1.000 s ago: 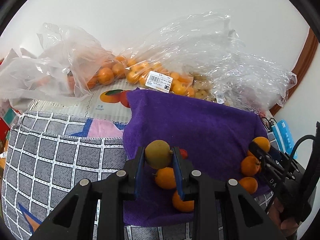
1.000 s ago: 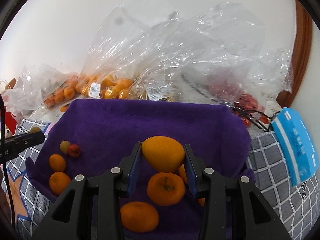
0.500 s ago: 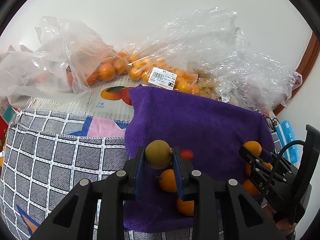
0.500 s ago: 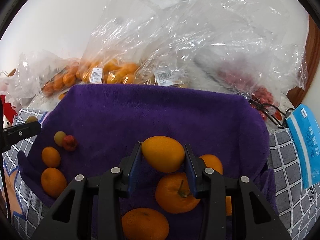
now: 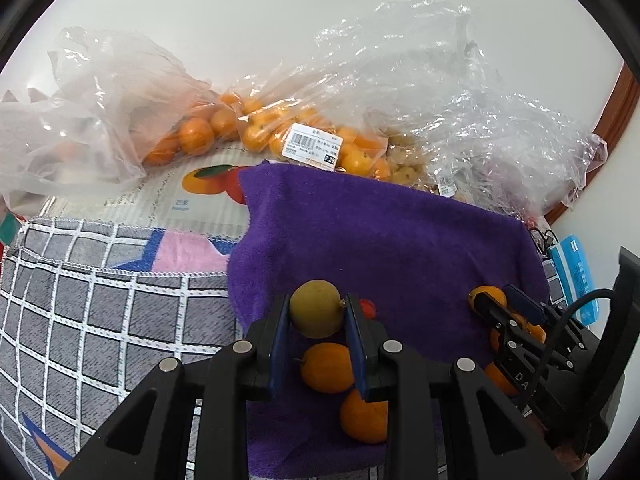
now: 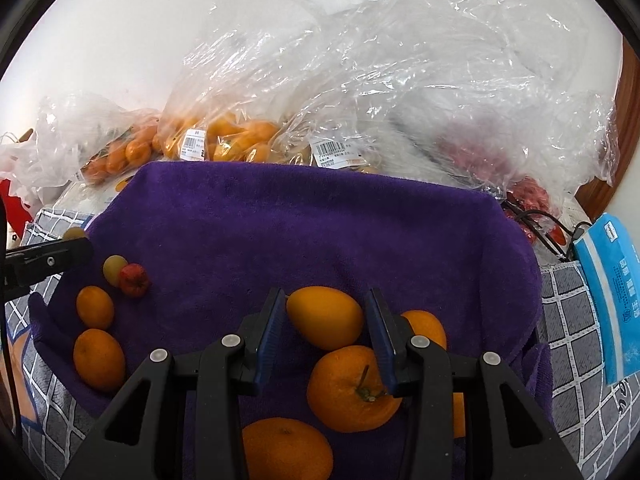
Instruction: Organize fruits
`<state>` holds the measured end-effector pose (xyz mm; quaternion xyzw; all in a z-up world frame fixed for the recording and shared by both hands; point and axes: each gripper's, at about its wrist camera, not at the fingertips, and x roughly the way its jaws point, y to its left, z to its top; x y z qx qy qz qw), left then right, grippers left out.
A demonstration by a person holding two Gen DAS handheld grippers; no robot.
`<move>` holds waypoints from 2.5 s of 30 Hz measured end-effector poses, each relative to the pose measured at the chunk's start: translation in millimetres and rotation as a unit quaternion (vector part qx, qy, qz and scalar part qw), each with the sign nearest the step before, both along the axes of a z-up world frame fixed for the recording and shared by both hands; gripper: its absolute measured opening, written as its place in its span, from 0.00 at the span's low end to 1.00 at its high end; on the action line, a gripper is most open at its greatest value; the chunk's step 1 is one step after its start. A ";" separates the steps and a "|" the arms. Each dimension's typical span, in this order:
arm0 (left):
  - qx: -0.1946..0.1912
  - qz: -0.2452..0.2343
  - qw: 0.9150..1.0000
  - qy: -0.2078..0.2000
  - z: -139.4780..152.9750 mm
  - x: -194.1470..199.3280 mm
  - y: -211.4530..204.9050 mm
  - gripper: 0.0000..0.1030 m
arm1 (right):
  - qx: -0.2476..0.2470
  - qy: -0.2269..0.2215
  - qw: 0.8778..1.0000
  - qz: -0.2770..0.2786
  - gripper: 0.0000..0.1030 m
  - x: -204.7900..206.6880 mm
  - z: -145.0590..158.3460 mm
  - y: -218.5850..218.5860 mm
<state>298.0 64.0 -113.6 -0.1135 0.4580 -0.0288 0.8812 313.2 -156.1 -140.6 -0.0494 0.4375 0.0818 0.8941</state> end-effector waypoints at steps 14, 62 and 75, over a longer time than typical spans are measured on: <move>-0.002 -0.007 1.000 0.023 -16.9 4.5 -7.7 0.25 | 0.008 -0.005 1.000 -0.008 0.41 -8.2 7.5 -9.3; -0.013 -0.023 0.999 0.019 -18.6 7.1 -9.7 0.36 | 0.005 -0.005 1.000 -0.011 0.42 -23.8 15.4 -21.9; 0.027 -0.006 1.000 0.006 9.5 -23.0 -6.2 0.49 | 0.009 0.008 0.999 -0.050 0.50 -46.3 41.2 -32.2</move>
